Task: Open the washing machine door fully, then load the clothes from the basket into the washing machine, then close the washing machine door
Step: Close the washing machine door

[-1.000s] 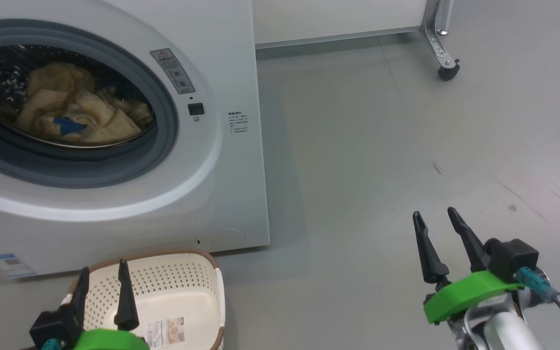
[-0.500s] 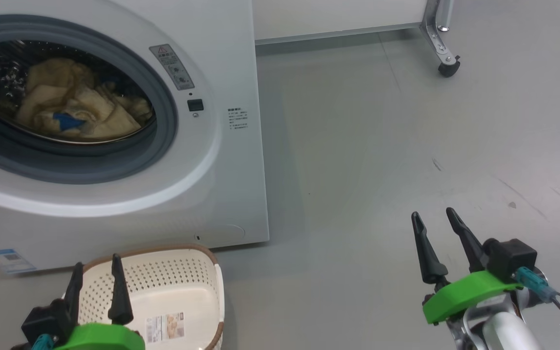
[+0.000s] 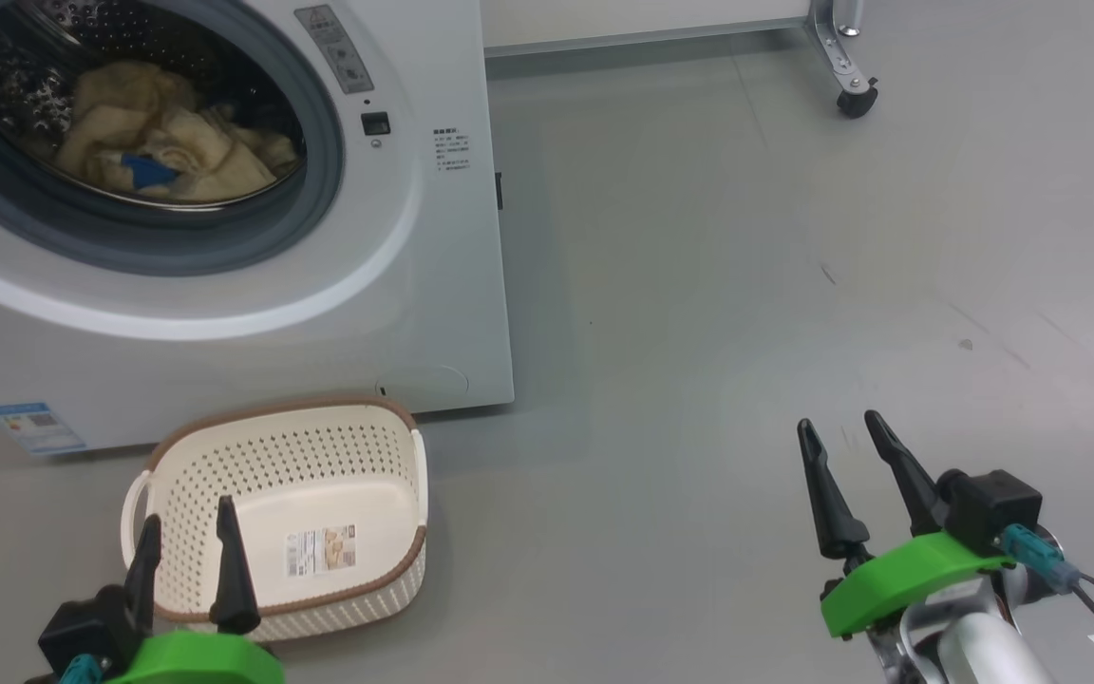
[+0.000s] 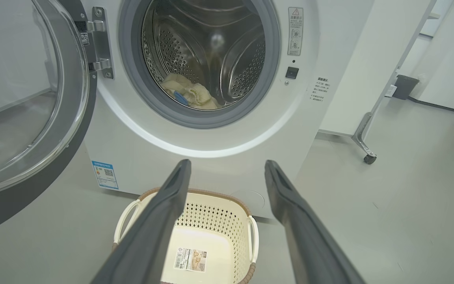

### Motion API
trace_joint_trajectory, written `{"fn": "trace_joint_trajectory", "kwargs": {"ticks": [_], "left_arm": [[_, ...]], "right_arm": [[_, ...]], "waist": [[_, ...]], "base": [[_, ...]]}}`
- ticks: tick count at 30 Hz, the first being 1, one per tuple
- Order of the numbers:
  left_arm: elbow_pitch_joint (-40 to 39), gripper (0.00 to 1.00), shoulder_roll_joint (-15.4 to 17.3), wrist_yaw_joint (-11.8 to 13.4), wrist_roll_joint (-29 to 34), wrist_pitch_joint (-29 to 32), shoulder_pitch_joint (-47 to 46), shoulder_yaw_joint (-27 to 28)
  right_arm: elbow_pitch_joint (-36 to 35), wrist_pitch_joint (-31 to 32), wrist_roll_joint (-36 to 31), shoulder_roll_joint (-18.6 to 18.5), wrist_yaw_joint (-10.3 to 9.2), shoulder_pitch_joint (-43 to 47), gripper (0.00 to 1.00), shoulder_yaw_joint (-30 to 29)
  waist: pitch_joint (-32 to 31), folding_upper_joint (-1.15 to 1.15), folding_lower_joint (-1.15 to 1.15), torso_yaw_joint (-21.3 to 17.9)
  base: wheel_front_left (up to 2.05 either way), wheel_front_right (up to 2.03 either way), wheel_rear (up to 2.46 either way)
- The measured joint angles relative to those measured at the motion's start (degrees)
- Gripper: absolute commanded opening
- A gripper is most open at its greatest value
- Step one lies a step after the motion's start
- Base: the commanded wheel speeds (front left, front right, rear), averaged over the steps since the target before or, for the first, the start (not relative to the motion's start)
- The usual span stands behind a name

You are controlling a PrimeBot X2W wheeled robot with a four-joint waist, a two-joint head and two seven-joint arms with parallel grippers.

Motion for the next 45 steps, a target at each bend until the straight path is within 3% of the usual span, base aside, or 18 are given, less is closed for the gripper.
{"fn": "trace_joint_trajectory", "kwargs": {"ticks": [11,45], "left_arm": [[0.0,1.00,0.0,0.0,0.9,0.0,0.1,-0.5],[-0.4,1.00,0.0,-0.2,1.5,0.0,0.1,0.1]], "right_arm": [[0.7,0.0,0.0,0.0,0.00,0.0,1.00,0.4],[0.9,0.0,0.1,0.0,0.00,0.0,1.00,0.7]], "waist": [[0.0,0.00,0.00,0.0],[0.3,0.00,0.00,0.6]], "base": [[-1.07,1.07,0.00],[-0.01,0.01,0.00]]}}
